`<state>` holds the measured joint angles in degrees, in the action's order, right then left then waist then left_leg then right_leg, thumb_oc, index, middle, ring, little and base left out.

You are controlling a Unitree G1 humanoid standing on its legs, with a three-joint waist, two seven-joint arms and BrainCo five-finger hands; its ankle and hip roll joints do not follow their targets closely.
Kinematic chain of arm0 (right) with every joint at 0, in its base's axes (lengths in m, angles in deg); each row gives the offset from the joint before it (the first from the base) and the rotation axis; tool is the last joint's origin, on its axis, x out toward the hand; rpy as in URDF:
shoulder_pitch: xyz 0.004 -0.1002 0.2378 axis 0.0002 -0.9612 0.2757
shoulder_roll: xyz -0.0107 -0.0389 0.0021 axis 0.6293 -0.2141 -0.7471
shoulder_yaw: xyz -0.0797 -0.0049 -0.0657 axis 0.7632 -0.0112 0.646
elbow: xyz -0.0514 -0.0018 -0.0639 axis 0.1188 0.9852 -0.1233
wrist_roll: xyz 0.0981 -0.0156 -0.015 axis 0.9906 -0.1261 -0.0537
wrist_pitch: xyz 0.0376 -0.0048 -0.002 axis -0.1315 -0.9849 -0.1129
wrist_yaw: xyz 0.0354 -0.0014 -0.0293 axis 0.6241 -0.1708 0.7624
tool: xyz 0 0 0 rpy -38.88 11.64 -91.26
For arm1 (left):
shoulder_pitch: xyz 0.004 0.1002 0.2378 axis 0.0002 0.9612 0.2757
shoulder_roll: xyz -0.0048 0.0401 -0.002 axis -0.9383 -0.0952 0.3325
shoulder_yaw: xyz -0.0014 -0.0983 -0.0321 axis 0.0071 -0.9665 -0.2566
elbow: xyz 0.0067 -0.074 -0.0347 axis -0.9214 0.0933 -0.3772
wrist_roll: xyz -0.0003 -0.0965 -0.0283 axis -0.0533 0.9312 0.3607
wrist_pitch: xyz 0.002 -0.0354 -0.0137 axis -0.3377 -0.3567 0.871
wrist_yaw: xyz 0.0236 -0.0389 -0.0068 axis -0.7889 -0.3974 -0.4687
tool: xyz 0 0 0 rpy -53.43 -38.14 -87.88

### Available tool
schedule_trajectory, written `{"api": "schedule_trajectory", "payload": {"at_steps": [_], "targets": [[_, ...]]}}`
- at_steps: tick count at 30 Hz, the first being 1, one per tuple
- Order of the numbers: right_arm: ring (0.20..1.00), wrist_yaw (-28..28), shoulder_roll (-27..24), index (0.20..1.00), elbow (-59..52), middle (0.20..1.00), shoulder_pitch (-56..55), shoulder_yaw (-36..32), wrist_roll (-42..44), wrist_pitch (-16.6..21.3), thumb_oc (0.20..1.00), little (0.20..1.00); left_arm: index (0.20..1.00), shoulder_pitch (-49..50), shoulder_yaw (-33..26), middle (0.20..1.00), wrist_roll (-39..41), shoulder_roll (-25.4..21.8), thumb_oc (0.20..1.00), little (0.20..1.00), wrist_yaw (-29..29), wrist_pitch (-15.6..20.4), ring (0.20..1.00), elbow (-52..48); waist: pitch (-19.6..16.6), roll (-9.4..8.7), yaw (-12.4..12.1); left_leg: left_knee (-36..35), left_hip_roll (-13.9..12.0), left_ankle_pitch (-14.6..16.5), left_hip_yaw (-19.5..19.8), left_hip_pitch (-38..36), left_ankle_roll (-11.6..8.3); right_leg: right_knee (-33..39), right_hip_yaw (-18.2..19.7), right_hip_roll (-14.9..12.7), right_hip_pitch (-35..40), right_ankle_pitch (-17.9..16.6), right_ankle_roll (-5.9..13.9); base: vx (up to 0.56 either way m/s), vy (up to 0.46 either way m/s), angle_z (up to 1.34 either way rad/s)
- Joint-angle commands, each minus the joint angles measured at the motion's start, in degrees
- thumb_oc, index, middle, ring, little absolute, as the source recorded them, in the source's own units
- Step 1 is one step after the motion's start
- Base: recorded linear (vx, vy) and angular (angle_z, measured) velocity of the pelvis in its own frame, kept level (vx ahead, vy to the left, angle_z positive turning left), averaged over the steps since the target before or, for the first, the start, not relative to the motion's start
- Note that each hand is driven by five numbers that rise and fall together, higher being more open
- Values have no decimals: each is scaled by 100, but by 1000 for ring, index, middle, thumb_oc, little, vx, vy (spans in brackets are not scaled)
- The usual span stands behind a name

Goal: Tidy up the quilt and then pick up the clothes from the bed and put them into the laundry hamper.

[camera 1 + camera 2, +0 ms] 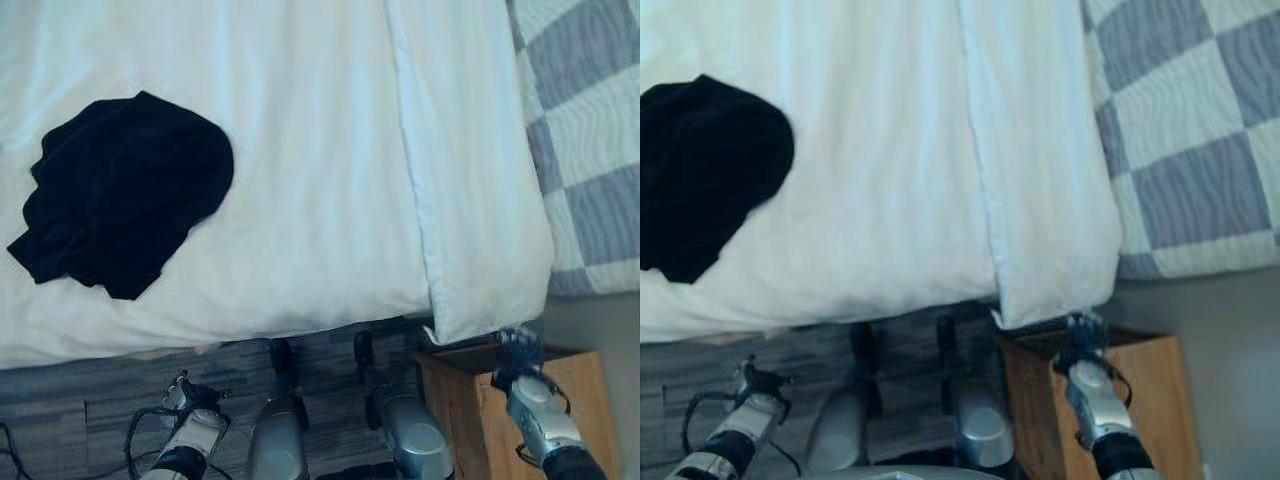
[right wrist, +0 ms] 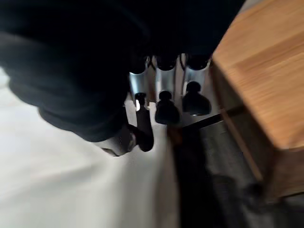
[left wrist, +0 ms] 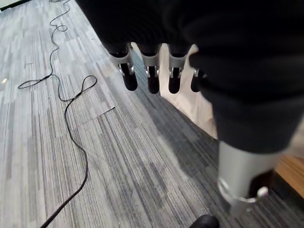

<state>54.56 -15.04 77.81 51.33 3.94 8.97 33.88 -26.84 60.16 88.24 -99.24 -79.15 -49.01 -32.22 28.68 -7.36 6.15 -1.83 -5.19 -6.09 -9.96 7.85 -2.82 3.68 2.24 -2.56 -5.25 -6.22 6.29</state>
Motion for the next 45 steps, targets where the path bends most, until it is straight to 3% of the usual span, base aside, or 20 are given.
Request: {"api": "schedule_trajectory", "payload": {"at_steps": [1, 3, 4, 6, 11, 16, 19, 25, 26, 28, 30, 32, 35, 36, 37, 39, 40, 42, 43, 45], "targets": [[200, 60, -161, 200, 418, 200, -199, 134, 39, 366, 200, 200, 1000, 276, 49, 1000, -26, 84, 1000, 1000, -292, 207, 1000, 582, -14, 290, -52, 1004, 114, 864, 167, 386, 205, -446, 198, -332, -396, 141, 286, -80, 163, -15], [200, 115, -132, 200, 718, 200, -131, 185, 75, 430, 200, 200, 1000, 270, 128, 1000, 29, 149, 1000, 1000, -286, 338, 1000, 677, -21, 390, -44, 959, 156, 835, 178, 363, 199, -461, 219, -373, -401, 161, 279, -58, 178, -7], [395, 163, -108, 395, 948, 395, -84, 228, 73, 479, 395, 395, 1000, 274, 180, 1000, 59, 199, 1000, 1000, -274, 437, 1000, 761, -37, 453, -36, 918, 184, 824, 183, 312, 191, -464, 233, -398, -376, 181, 272, -32, 182, -3], [1000, 318, -49, 1000, 1404, 1000, -12, 302, 95, 440, 1000, 1000, 1000, 308, 256, 1000, 126, 287, 1000, 1000, -228, 645, 1000, 932, -129, 543, -10, 772, 218, 791, 162, 150, 163, -438, 245, -432, -304, 210, 265, 11, 260, -8], [1000, 923, 222, 1000, 2568, 1000, -60, 414, -258, 132, 1000, 1000, 1000, 328, 430, 1000, 347, 671, 1000, 1000, -187, 793, 1000, 1392, -757, 604, 89, 167, 190, 654, 29, -452, 76, -279, 121, -475, -34, 187, 286, 93, 220, -11], [1000, 735, 633, 1000, 3552, 1000, -143, 591, -794, -329, 1000, 1000, 1000, 209, 510, 1000, 487, 956, 1000, 1000, -251, 647, 1000, 1640, -1412, 675, 130, -190, 114, 573, -34, -870, 34, -280, -29, -348, 262, 305, 214, 110, 145, 6], [1000, 731, 778, 1000, 3798, 1000, -198, 548, -806, -570, 1000, 1000, 1000, 187, 486, 1000, 479, 1039, 1000, 1000, -245, 624, 1000, 1714, -1598, 727, 144, -142, 92, 653, 23, -1037, 52, -463, -49, -244, 428, 530, 121, 184, 100, 13], [1000, 902, 748, 1000, 3656, 1000, -238, 761, -1640, -629, 1000, 1000, 1000, 331, 285, 1000, 330, 1097, 1000, 1000, -608, 625, 1000, 1687, -1549, 658, 145, 1459, 170, 1394, 20, -743, 188, -1089, -85, -393, 544, 951, -65, 130, 51, 18], [1000, 832, 625, 1000, 3593, 1000, -198, 807, -1483, -653, 1000, 1000, 1000, 388, 258, 1000, 691, 1067, 1000, 1000, -643, 562, 1000, 1674, -1473, 656, 129, 1888, -38, 1354, -17, -461, 121, -1255, -123, -428, 539, 1013, -139, 32, 227, 44], [1000, 778, 387, 1000, 3545, 1000, -104, 612, -921, -676, 1000, 1000, 1000, 520, 151, 1000, 1565, 987, 1000, 1000, -766, 460, 1000, 1643, -1431, 717, 128, 1716, -418, 1041, 55, -441, -4, -1356, -113, -477, 493, 1035, -113, 74, 387, 49], [1000, 1016, 254, 1000, 3591, 1000, -41, 354, -823, -707, 1000, 1000, 1000, 654, -101, 1000, 2201, 969, 1000, 1000, -913, 486, 1000, 1747, -1476, 747, 95, 1170, -616, 804, 301, -654, -62, -1369, 6, -524, 429, 1011, -35, 121, 399, 25], [1000, 1177, 139, 1000, 3759, 1000, 19, 115, -1139, -606, 1000, 1000, 1000, 794, -655, 1000, 2878, 1004, 1000, 1000, -1120, 501, 1000, 1994, -1549, 779, 4, 361, -994, 383, 906, -917, -214, -1453, 385, -586, 296, 1032, 85, 168, 517, -2], [1000, 1288, 69, 1000, 3948, 1000, 13, -78, -1131, -468, 1000, 1000, 1000, 934, -1041, 1000, 2579, 1041, 1000, 1000, -1095, 709, 1000, 2203, -1498, 812, -20, 9, -1427, 212, 1267, -925, -408, -1892, 650, -716, 171, 1275, 194, 162, 510, -7], [1000, 1298, 46, 1000, 4069, 1000, -17, -282, -1210, -472, 1000, 1000, 1000, 1031, -1199, 1000, 2146, 1056, 1000, 1000, -1096, 894, 1000, 2320, -1453, 839, -6, -50, -1673, 215, 1310, -881, -541, -2235, 712, -913, 123, 1456, 307, 249, 665, 8], [1000, 1267, 37, 1000, 4134, 1000, -49, -384, -1302, -512, 1000, 1000, 1000, 1070, -1252, 1000, 1955, 1054, 1000, 1000, -1011, 920, 1000, 2352, -1428, 838, 1, 8, -1728, 225, 1306, -834, -607, -2350, 723, -1064, 146, 1511, 395, 302, 828, 43], [1000, 1127, 48, 1000, 4234, 1000, -133, -489, -1413, -607, 1000, 1000, 1000, 1078, -1168, 1000, 1580, 1058, 1000, 1000, -856, 888, 1000, 2343, -1449, 873, 2, 165, -1664, 221, 1315, -700, -686, -2346, 715, -1356, 244, 1487, 551, 277, 846, 44], [1000, 986, 59, 1000, 4293, 1000, -223, -582, -1430, -509, 1000, 1000, 1000, 1098, -982, 1000, 1546, 1041, 1000, 1000, -694, 1050, 1000, 2315, -1490, 914, -72, 510, -1210, 264, 1629, -421, -586, -2148, 745, -1598, 433, 1238, 608, 264, 799, 15], [1000, 906, 99, 1000, 4268, 1000, -267, -616, -1351, -462, 1000, 1000, 1000, 1070, -924, 1000, 1412, 1001, 1000, 1000, -654, 1067, 1000, 2261, -1496, 939, -90, 673, -869, 337, 1790, -277, -517, -2158, 824, -1727, 429, 906, 516, 157, 542, 42], [1000, 911, 135, 1000, 4208, 1000, -303, -591, -1077, -353, 1000, 1000, 1000, 1014, -778, 1000, 950, 886, 1000, 1000, -771, 1223, 1000, 2191, -1534, 966, -88, 712, -615, 395, 1634, -261, -444, -2213, 782, -1962, 257, 337, 457, 96, 466, 64], [1000, 912, 148, 1000, 4185, 1000, -309, -572, -991, -311, 1000, 1000, 1000, 999, -729, 1000, 713, 840, 1000, 1000, -830, 1287, 1000, 2159, -1548, 966, -95, 708, -566, 414, 1543, -275, -419, -2226, 746, -2032, 209, 195, 446, 58, 253, 36]]}}
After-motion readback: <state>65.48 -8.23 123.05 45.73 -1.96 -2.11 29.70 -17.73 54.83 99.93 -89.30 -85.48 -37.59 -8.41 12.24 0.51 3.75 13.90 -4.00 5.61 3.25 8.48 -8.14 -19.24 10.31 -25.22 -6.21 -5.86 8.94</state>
